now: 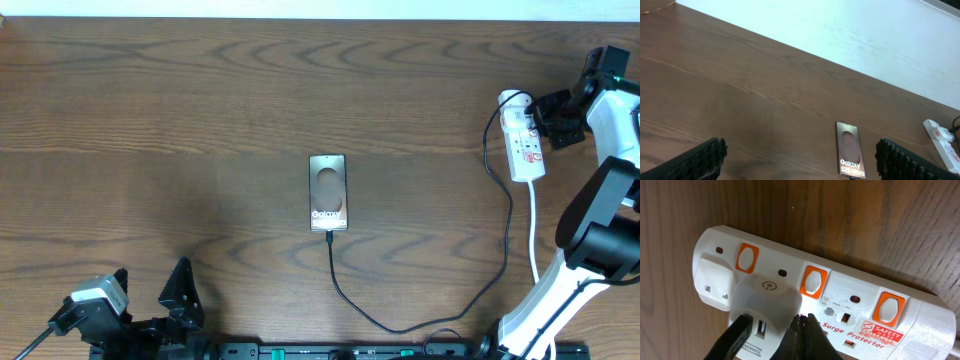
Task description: Plug charger to phone and switch on socket
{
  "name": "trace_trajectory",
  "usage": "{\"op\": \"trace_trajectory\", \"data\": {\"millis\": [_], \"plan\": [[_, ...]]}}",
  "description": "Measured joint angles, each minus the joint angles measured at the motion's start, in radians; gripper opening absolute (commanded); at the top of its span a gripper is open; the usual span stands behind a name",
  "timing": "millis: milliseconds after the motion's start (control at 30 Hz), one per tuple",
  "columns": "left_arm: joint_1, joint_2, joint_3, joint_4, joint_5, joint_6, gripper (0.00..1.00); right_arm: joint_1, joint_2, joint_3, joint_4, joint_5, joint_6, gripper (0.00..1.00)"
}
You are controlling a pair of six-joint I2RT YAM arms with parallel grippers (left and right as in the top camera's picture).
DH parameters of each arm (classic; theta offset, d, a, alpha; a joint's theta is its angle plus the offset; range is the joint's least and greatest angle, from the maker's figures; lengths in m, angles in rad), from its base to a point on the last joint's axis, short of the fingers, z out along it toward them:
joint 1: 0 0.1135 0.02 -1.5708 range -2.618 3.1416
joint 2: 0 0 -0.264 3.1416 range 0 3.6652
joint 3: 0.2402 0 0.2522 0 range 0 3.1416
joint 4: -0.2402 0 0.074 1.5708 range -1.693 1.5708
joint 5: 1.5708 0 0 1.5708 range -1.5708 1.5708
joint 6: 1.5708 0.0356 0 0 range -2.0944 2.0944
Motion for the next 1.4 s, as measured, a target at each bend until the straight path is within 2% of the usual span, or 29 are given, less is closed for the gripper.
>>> {"op": "trace_trajectory", "data": {"millis": [500, 1400], "plan": [[0.0, 0.0, 0.0, 0.0, 0.0, 0.0, 0.97, 0.0, 0.0, 0.0, 0.009, 0.024, 0.021, 0.01], [0.0, 0.0, 0.0, 0.0, 0.0, 0.0, 0.97, 0.032, 0.001, 0.0, 0.032, 0.115, -0.029, 0.01]]}}
